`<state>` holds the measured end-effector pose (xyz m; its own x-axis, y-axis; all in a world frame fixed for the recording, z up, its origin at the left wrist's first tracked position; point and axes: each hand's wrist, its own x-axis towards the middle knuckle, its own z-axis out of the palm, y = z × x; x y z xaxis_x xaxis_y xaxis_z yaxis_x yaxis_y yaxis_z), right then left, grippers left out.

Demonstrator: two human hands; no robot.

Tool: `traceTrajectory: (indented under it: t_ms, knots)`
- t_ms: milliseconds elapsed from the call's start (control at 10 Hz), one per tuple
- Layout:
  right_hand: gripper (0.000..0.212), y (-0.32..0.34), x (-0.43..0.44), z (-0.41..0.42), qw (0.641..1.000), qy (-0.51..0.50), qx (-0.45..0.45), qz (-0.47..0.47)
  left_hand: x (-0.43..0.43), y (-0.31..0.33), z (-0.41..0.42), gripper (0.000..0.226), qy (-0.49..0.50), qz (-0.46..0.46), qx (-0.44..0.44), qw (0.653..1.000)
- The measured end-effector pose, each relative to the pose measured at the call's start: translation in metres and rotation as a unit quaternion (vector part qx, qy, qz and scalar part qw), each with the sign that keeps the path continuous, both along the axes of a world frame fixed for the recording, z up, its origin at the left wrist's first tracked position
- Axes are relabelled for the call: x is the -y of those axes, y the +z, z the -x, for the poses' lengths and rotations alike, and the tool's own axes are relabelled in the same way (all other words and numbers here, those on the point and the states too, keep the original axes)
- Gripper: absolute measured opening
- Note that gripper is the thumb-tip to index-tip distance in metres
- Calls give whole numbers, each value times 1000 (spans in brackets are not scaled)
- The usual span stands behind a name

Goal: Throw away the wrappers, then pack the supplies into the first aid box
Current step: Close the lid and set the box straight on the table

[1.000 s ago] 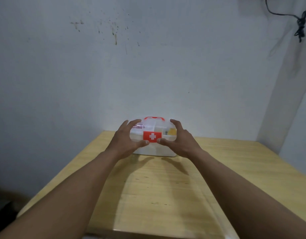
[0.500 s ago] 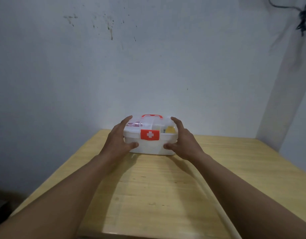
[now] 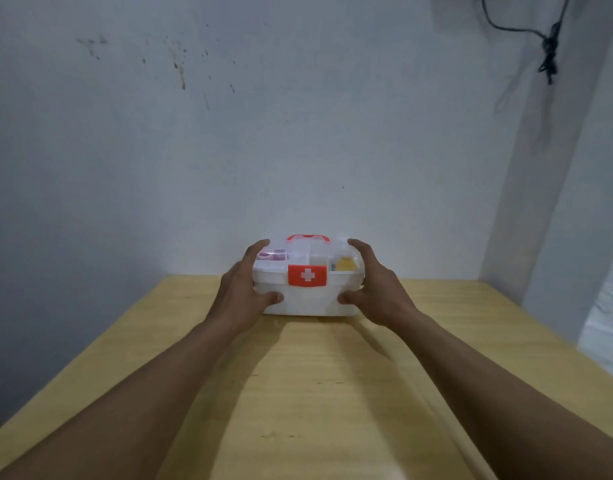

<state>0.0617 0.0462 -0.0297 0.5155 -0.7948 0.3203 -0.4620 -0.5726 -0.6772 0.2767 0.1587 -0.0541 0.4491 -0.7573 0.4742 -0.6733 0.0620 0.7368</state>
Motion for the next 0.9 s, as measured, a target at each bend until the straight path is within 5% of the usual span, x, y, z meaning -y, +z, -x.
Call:
traceTrajectory:
  t_ms: [700,900]
  knots:
    - [104,-3,76,62,998,-46,-48,11,80,-5,89,95,-1,-3,-25,1000]
    - [127,13,59,76,993,-43,-105,31,70,7,95,121,16,-60,-1,998]
